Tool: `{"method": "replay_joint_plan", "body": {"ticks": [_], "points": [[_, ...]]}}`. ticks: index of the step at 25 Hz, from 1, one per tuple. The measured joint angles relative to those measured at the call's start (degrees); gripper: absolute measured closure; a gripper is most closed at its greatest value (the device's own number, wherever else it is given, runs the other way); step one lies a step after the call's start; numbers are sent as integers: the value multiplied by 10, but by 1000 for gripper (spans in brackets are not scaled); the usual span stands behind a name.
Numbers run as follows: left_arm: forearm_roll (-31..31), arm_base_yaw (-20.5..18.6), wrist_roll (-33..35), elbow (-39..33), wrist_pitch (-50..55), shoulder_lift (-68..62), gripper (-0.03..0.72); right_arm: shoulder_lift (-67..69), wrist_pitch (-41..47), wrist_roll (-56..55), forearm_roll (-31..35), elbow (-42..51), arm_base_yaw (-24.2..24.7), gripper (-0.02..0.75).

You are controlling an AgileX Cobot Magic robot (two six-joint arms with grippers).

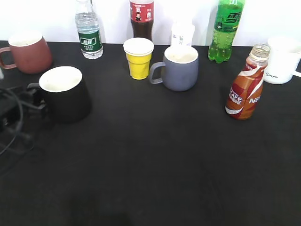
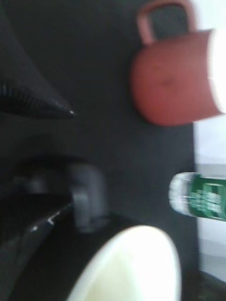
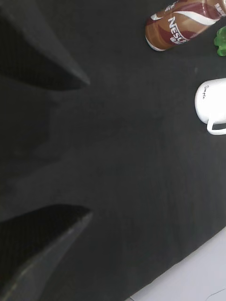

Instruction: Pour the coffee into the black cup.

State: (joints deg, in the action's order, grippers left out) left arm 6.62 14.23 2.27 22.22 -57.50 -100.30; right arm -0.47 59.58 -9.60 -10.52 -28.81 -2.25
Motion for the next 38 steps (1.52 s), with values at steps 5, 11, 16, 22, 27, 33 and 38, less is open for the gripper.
{"method": "replay_joint_plan", "body": {"ticks": [5,11,16,22,27,33,38], "points": [[0,-4,-2,71,-44,-95,335,0,0,0,0,0,0,148],[-49,-13,-4,97,-60,-117,615,0,-1,0,0,0,0,148],[-161,-13,-66,75,-39,-39,627,0,0,0,0,0,0,148],[-317,33,-141,103,-72,-33,628,0,0,0,0,0,0,148],[-323,73,-142,143,-62,-33,628,1,-19,6,-28,-1,0,148],[-322,73,-142,143,-50,-33,628,222,-432,11,23,36,0,148],[-322,73,-142,143,-48,-33,627,384,-743,12,-72,164,0,148]]}}
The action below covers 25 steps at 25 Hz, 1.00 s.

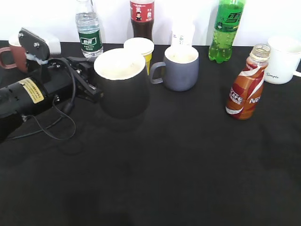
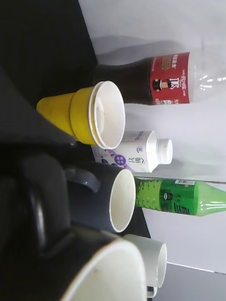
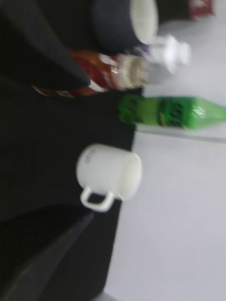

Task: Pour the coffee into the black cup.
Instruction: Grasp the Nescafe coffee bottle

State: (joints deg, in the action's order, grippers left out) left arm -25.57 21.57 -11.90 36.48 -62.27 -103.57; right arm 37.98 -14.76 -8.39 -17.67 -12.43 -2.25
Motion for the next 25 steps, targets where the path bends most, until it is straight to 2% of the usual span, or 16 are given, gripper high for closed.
{"method": "replay_joint_plan", "body": {"ticks": [2,5,8,14,16,25], "points": [[0,0,0,0,2,0,627,105,-55,0,-17,2,0,148],[1,0,0,0,2,0,627,268,-177,-31,-79,3,0,148],[1,0,0,0,2,0,627,369,-280,-62,-85,3,0,148],[1,0,0,0,3,0,627,461,-368,-66,-73,3,0,144],[1,0,0,0,10,0,627,515,-397,-66,-68,-4,0,113],[1,0,0,0,10,0,627,700,-458,-14,-85,-136,0,94]]}}
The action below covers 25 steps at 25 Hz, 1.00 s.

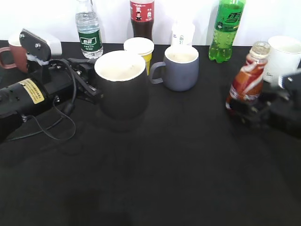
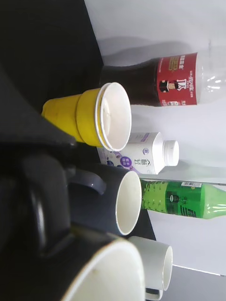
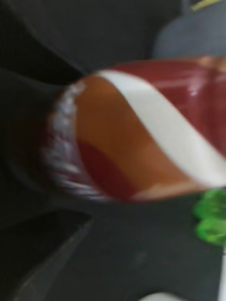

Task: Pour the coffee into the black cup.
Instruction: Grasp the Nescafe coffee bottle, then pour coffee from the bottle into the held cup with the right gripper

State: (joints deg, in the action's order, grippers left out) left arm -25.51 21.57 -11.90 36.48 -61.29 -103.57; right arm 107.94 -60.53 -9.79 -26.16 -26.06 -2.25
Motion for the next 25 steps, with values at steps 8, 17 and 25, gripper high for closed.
{"method": "replay_joint_plan", "body": {"ticks": [8,17,25], "points": [[0,0,0,0,0,0,627,63,-26,-3,-61,-75,0,205],[-26,3,-3,1,-4,0,627,20,-66,-15,-46,-33,0,206],[-61,134,-51,116,71,0,627,-255,95,-14,-224,-87,0,206]]}}
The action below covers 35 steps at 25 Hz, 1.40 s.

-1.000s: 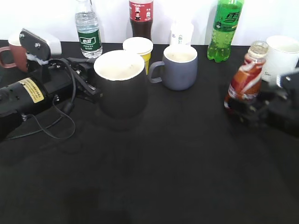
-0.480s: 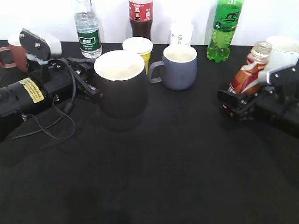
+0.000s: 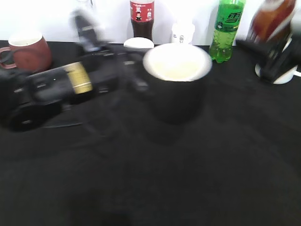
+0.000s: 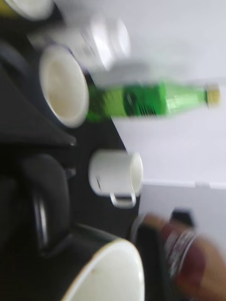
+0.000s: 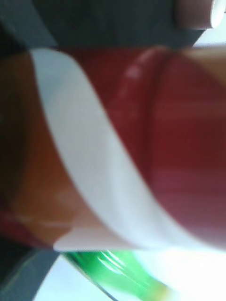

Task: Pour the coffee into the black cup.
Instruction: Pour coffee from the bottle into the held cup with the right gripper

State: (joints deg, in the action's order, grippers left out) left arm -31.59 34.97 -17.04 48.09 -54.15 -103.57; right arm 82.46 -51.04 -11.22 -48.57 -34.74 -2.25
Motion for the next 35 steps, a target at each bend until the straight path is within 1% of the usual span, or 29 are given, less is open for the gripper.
{"method": "replay_joint_plan", "body": {"ticks": [1,3,5,8,10,14,16,18,23,26,30,35], "points": [[0,22,0,14,17,0,627,-16,4,14,-8,-10,0,206],[1,52,0,35,30,-2,627,-35,4,54,-24,-23,0,206],[7,67,-1,56,34,-10,627,-39,5,90,-28,-33,0,206],[16,86,-4,92,54,-35,627,-42,5,209,-28,-52,0,206],[33,97,-6,96,57,-37,627,-42,7,275,-27,-55,0,206],[65,98,-6,96,64,-38,627,-42,30,371,-27,-55,0,206],[69,98,-6,96,66,-38,627,-42,62,393,-27,-55,0,206],[69,98,-6,96,66,-38,627,-42,72,427,-25,-55,0,206],[69,98,-7,96,80,-38,627,-42,74,467,-25,-55,0,206],[70,98,-7,96,86,-38,627,-42,103,496,-25,-55,0,206],[87,98,-7,96,88,-38,627,-42,105,520,-24,-55,0,206],[87,98,-7,96,88,-38,627,-42,105,540,-24,-55,0,206]]}}
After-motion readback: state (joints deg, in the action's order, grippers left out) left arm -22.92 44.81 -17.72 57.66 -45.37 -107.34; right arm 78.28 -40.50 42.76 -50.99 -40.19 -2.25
